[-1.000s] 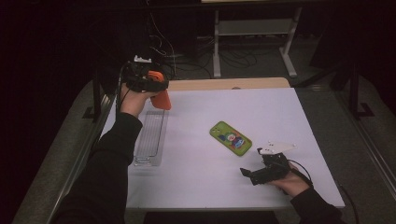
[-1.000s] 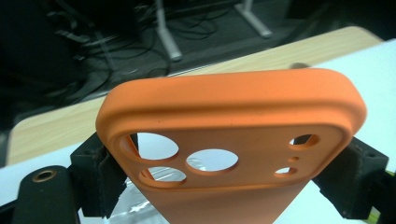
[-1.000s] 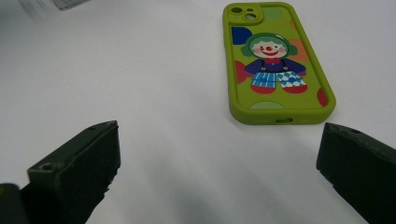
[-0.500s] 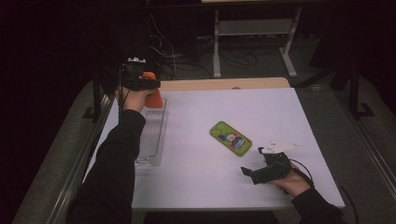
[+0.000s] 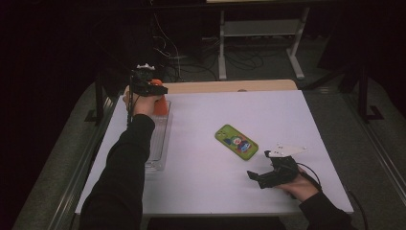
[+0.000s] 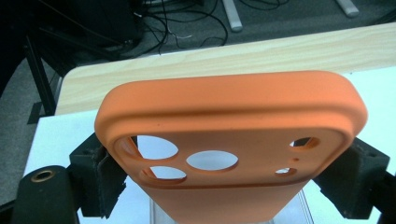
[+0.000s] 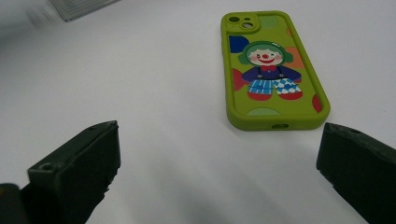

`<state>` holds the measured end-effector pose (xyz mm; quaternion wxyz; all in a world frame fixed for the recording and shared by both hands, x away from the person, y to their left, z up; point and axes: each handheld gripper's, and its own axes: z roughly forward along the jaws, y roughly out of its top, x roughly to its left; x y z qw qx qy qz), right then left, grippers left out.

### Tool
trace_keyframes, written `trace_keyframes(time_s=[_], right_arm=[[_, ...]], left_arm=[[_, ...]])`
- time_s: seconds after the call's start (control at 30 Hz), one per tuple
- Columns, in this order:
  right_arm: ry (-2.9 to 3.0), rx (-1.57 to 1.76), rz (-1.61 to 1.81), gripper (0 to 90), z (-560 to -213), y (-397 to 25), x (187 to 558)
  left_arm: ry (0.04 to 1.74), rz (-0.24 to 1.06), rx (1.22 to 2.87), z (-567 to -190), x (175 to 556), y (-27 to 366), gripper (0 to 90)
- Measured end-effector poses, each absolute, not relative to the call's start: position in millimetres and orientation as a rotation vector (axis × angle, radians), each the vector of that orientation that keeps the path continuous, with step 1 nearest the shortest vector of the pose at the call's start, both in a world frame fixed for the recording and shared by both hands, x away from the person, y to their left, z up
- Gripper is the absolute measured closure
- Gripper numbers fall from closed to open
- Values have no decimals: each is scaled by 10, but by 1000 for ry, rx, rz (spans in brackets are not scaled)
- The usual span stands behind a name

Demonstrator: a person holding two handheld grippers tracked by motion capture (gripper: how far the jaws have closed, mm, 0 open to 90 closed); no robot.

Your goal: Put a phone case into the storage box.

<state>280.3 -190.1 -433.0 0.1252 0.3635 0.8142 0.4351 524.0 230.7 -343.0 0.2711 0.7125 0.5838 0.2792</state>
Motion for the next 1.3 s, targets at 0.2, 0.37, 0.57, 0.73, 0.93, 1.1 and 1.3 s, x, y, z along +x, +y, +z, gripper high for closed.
trace_keyframes(time_s=[0.2,0.37,0.57,0.73,0.93,1.1,1.3], right_arm=[[2369,1064,1271,0,-4325,-1907,2802],[2370,1062,1269,0,-4323,-1911,2800],[2368,1067,1267,0,-4320,-1913,2797],[2369,1066,1267,0,-4323,-1909,2800],[2369,1069,1265,0,-4324,-1909,2799],[2370,1070,1264,0,-4323,-1910,2799],[2371,1070,1262,0,-4323,-1911,2795]], left_arm=[[1596,768,1937,-3507,5278,2284,138],[1595,778,1932,-3558,5285,2275,137],[1610,792,1881,-3632,5258,2291,134],[1576,810,1917,-3640,5257,2265,125],[1584,814,1910,-3641,5262,2261,125],[1591,809,1907,-3644,5270,2266,107],[1574,799,1897,-3634,5270,2282,28]])
